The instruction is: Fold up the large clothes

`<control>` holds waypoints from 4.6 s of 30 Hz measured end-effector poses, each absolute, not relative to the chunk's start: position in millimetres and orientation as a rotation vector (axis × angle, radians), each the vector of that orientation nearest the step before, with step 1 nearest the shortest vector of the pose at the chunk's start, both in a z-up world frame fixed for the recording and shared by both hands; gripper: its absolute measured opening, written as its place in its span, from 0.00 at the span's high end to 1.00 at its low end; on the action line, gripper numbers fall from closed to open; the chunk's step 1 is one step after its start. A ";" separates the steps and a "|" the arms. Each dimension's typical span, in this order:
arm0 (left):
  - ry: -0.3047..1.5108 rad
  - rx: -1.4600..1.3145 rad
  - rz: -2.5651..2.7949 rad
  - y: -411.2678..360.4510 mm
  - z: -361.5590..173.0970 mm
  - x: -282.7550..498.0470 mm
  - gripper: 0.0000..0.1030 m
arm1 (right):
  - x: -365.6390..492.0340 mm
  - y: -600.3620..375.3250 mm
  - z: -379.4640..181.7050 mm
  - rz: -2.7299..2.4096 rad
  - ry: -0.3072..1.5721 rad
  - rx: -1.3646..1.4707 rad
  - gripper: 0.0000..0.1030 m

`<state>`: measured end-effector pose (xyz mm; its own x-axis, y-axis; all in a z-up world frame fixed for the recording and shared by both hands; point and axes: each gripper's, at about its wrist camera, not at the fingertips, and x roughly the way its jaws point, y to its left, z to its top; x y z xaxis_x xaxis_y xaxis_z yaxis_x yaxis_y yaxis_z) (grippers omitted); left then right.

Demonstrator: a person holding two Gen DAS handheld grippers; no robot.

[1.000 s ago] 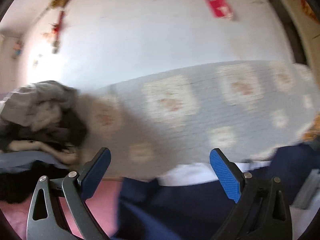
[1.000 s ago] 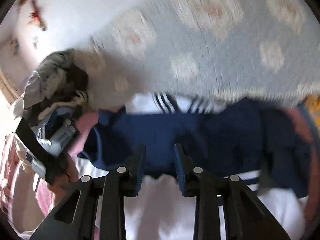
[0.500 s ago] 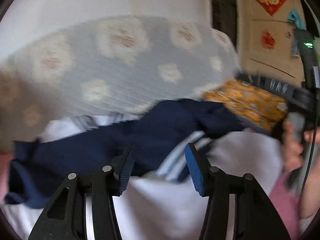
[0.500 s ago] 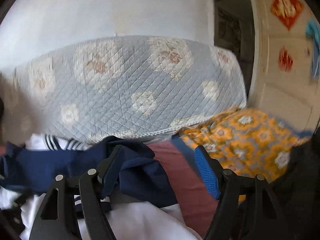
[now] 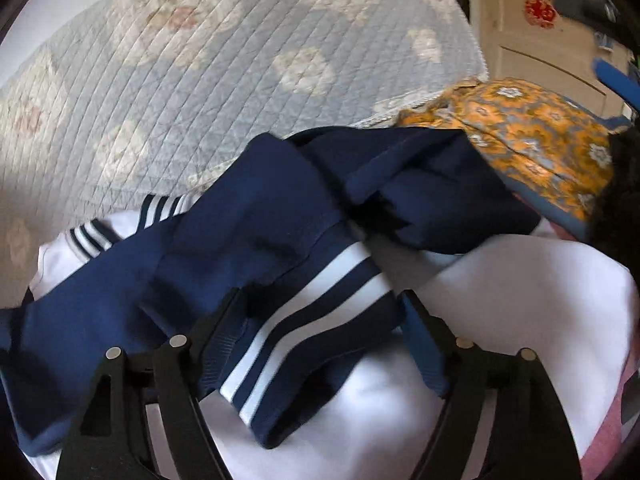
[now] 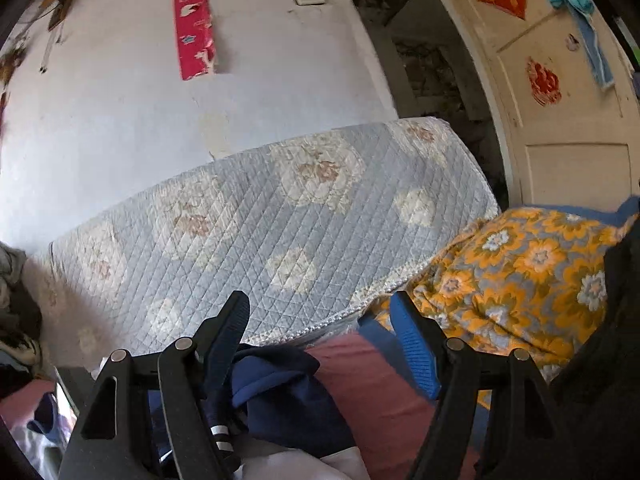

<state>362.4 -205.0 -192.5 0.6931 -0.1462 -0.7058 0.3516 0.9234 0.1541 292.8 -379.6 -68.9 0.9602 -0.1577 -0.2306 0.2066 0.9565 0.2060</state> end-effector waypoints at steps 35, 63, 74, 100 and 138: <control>0.406 -0.016 0.522 59.9 -89.2 315.1 0.93 | 322.9 -364.8 -95.2 -0.262 0.400 0.146 0.18; 0.785 -0.181 0.391 122.6 -165.5 362.4 0.88 | 472.6 -298.2 -117.1 -0.008 0.845 -0.045 0.81; 0.732 -0.214 0.268 115.6 -159.1 359.1 0.21 | 458.5 -332.2 -116.9 -0.080 0.828 0.052 0.53; 0.853 -0.034 0.353 106.1 -176.8 402.3 0.38 | 430.1 -357.4 -157.1 -0.105 0.932 -0.004 0.31; 0.391 -0.226 0.195 117.8 -110.5 334.8 0.28 | 408.5 -330.6 -121.2 -0.027 0.648 -0.023 0.98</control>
<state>334.8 117.8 -110.5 0.9065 0.1439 -0.3969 -0.2305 0.9563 -0.1797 408.5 -330.6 -121.2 0.7969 -0.0324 -0.6033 0.0181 0.9994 -0.0298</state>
